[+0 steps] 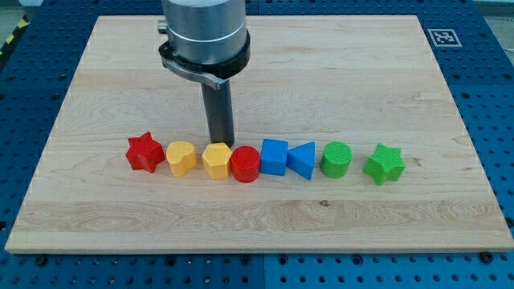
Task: Push the red circle up a bit
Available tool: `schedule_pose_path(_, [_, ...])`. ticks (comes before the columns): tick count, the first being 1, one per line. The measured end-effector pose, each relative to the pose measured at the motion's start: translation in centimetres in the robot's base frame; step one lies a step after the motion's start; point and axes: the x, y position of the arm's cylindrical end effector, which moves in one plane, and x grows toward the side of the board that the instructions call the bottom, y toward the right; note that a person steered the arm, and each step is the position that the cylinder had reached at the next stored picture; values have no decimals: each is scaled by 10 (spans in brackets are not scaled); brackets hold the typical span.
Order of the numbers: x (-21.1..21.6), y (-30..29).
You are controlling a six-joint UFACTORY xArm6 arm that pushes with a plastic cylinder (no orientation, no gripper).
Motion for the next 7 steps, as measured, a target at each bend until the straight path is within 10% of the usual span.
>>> schedule_pose_path(4, [-52, 202])
schedule_pose_path(6, [0, 338])
schedule_pose_path(7, [56, 315])
